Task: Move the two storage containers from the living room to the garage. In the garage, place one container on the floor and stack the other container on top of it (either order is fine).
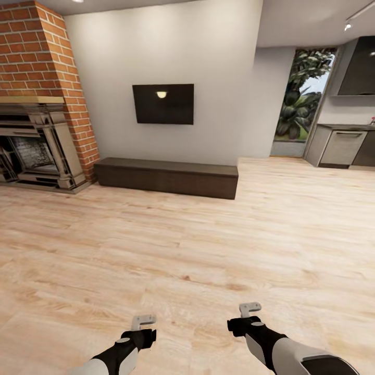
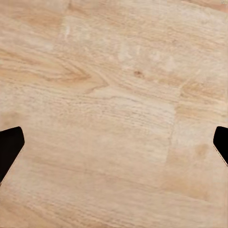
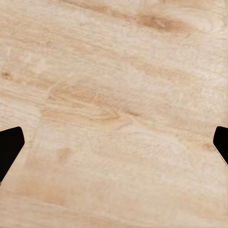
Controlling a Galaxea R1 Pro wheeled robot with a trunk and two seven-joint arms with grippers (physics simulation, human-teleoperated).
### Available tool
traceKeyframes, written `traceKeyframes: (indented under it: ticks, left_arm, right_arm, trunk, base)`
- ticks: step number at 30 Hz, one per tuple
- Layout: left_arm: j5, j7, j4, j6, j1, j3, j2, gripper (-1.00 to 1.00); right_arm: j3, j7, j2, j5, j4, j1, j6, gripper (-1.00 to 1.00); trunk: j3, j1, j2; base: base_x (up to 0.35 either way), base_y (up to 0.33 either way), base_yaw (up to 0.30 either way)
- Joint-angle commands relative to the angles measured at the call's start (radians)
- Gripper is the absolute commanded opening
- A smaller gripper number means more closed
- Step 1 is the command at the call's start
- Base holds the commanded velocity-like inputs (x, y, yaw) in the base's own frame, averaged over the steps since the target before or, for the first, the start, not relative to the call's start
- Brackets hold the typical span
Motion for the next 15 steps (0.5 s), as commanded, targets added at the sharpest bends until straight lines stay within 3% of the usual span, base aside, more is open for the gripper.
traceKeyframes:
  ticks: [1,15]
  left_arm:
    - [0.001,0.002,0.001,-0.004,-0.001,0.005,0.000,1.00]
    - [0.001,0.002,0.001,-0.004,-0.001,0.005,0.000,1.00]
  right_arm:
    - [0.007,-0.004,0.000,0.002,0.002,-0.001,-0.002,1.00]
    - [0.007,-0.004,0.000,0.002,0.002,-0.001,-0.002,1.00]
  trunk:
    - [-0.001,0.001,0.000]
    - [-0.001,0.001,0.000]
  base:
    - [0.345,0.000,0.000]
    - [0.345,0.000,0.000]
